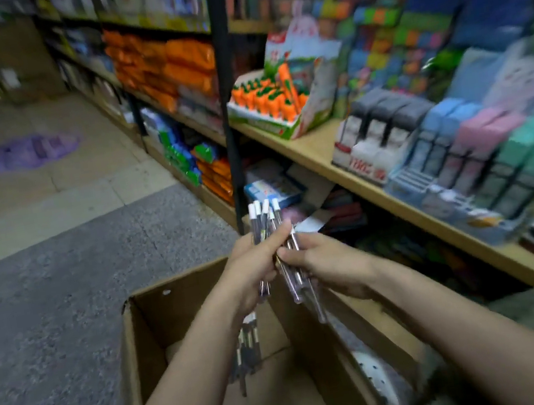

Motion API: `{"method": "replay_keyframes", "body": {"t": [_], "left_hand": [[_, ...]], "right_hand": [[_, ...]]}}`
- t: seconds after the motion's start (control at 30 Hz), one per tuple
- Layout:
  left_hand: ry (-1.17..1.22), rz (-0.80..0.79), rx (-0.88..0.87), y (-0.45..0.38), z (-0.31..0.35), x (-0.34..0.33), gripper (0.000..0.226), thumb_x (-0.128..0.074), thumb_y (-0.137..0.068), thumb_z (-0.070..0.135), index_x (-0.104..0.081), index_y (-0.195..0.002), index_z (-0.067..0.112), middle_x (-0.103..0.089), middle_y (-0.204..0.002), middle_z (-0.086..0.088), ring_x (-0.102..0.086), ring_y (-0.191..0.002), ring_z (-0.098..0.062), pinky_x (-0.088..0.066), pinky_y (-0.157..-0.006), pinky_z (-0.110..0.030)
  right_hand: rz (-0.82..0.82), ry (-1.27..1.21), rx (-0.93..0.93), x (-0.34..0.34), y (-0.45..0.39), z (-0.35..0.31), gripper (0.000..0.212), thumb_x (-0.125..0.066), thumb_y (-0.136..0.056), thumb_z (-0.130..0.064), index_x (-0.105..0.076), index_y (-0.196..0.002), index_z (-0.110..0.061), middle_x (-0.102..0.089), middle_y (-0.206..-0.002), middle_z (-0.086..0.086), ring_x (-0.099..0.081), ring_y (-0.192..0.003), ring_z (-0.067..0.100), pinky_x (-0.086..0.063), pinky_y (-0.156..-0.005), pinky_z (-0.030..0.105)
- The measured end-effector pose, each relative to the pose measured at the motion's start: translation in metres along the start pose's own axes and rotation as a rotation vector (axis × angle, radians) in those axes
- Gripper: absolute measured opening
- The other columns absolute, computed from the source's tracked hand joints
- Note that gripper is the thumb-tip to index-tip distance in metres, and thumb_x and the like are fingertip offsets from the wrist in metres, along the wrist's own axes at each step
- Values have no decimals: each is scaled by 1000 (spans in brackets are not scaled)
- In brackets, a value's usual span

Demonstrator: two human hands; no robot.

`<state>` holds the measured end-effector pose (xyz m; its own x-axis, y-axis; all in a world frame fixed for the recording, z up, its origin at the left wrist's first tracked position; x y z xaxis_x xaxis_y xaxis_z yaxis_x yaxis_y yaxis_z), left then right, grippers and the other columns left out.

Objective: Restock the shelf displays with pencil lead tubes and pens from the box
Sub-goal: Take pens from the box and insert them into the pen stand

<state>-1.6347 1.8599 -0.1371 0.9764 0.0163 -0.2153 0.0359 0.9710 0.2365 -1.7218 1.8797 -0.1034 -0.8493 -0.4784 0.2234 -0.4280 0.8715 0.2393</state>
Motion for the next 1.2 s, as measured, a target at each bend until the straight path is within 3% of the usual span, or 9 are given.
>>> {"method": "replay_keyframes", "body": {"t": [0.1,0.23,0.33,0.43,0.53,0.63,0.87,1.0,1.2], "left_hand": [[13,-130,-142,21,57,-51,30,-69,-85,41,-69,-91,12,-55,-57,4,-35,-38,-4,-24,-33,-16],[109,-163,-203,42,104,-102,27,-63,-91,38,-69,-85,12,-43,-45,7,-30,-36,-4,-25,-34,-18],[209,-206,-146,53,114,-138,36,-57,-95,40,-73,-95,8,-54,-68,-10,-39,-51,-18,-44,-52,-30],[256,-224,-152,60,122,-168,33,-52,-98,36,-68,-97,7,-73,-87,-5,-45,-44,-13,-40,-56,-34],[223,-213,-179,64,127,-200,31,-49,-99,36,-66,-94,10,-75,-77,3,-42,-33,-5,-34,-41,-22],[288,-277,-76,73,121,-248,31,-50,-99,37,-68,-89,14,-74,-75,5,-59,-48,-6,-47,-45,-23],[644,-290,201,78,67,-314,29,-56,-95,35,-59,-85,8,-62,-53,-2,-64,-47,-15,-57,-51,-34],[294,-318,106,66,28,-297,29,-59,-93,39,-58,-83,12,-52,-53,2,-50,-41,-12,-41,-50,-25],[-76,-549,-16,72,21,-313,13,-58,-95,34,-53,-105,28,-52,-59,6,-49,-50,-9,-47,-53,-29]], "right_hand": [[8,81,111,29,49,-57,18,-42,-104,-15,-59,-102,-21,-69,-66,-13,-63,-58,-7,-45,-50,8],[154,-33,237,71,97,-96,28,-39,-105,-17,-62,-109,-1,-70,-91,11,-66,-82,17,-52,-66,21],[263,-212,264,96,128,-99,31,-36,-106,-22,-62,-115,-7,-71,-89,10,-62,-72,15,-44,-57,22],[468,-273,268,135,164,-89,26,-36,-106,-24,-61,-105,-21,-71,-87,2,-58,-60,10,-43,-51,20],[795,-34,242,194,214,-70,23,-39,-104,-26,-61,-95,-24,-62,-82,1,-48,-51,5,-37,-48,18],[1033,606,109,240,266,-62,22,-41,-102,-32,-58,-88,-26,-61,-77,-2,-55,-66,9,-39,-55,23],[1148,1226,-179,255,299,-21,22,-43,-98,-32,-56,-115,-30,-57,-112,-5,-66,-84,25,-52,-64,37],[1170,1111,-143,260,309,23,27,-66,-86,-26,-67,-113,-28,-60,-123,-5,-68,-85,28,-55,-61,39],[1015,1086,3,262,297,43,29,-71,-82,-5,-72,-106,-21,-62,-114,-1,-67,-89,27,-57,-63,39]]}}
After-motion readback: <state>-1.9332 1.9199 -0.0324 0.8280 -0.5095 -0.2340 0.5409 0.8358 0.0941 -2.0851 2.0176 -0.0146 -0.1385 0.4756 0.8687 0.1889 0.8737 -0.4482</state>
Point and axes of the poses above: each hand's wrist, its own y-axis away from the middle knuckle, its own x-axis out of the back of the hand, z = x × y, the point moved 10 cm from there along -y, towards the middle knuckle
